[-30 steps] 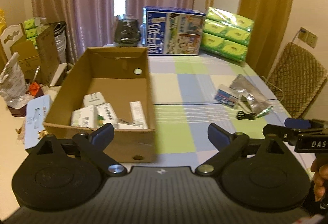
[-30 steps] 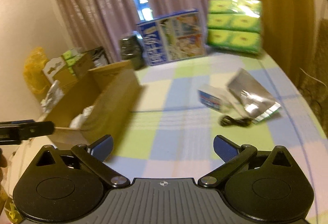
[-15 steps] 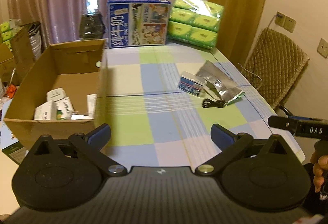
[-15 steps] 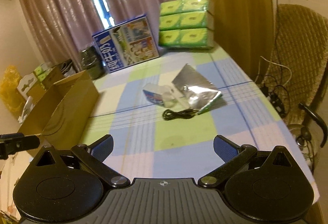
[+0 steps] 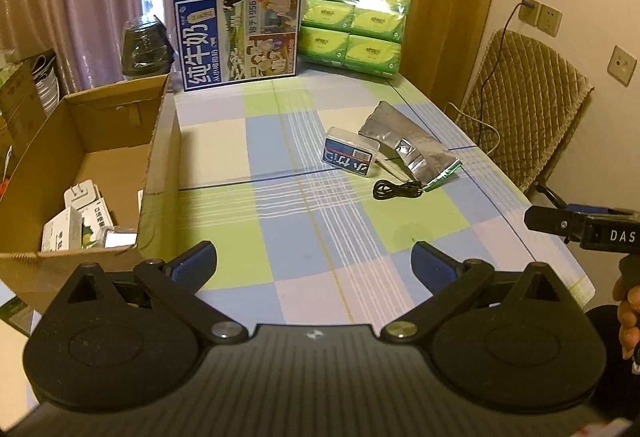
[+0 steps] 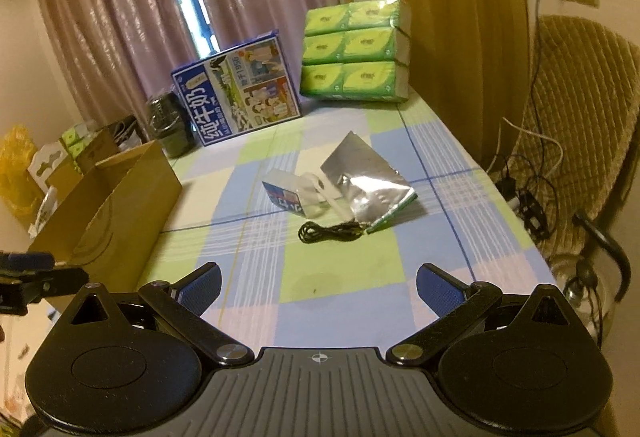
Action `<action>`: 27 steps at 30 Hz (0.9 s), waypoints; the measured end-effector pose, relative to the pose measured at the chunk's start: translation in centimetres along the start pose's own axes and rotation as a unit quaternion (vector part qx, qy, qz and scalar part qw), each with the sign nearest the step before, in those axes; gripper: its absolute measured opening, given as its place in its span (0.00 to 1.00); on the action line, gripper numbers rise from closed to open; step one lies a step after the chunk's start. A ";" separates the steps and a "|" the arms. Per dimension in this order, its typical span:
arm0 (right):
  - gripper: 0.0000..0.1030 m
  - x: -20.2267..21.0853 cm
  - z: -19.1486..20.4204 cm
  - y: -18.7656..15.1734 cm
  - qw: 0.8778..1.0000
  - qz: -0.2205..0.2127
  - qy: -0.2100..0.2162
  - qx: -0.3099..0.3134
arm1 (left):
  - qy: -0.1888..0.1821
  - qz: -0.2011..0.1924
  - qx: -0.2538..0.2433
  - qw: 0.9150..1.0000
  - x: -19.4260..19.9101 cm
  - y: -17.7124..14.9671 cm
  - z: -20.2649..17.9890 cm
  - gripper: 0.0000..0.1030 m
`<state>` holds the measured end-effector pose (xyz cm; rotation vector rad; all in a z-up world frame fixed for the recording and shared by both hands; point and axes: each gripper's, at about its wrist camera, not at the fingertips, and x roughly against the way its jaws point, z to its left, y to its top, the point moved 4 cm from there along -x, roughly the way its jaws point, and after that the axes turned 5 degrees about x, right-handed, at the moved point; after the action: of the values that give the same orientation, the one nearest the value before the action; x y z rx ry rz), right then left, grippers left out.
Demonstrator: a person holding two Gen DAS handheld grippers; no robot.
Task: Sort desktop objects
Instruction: 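Move both grippers back toward the cable and plastic box on the table, then grasp the black cable with right gripper while left gripper grasps the clear blue-labelled box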
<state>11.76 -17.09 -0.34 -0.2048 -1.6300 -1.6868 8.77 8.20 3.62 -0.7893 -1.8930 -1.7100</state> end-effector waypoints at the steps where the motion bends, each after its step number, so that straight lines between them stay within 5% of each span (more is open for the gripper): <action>1: 0.98 -0.2 0.0 0.3 1.000 0.001 0.002 0.011 | -0.001 0.001 -0.003 1.000 -0.3 0.2 -0.1 0.99; 15: 0.97 -6.8 -1.3 3.0 0.979 0.042 0.038 0.194 | -0.033 0.035 -0.109 0.993 -6.3 3.0 -1.7 0.99; 27: 0.70 -15.7 -1.1 2.0 0.925 0.107 0.119 0.346 | -0.065 0.069 -0.270 0.958 -14.0 6.0 -2.6 0.98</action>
<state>24.28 -11.48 -8.37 0.1631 -1.8282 -0.8577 23.01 4.45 -1.25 -1.2284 -1.4052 -2.1556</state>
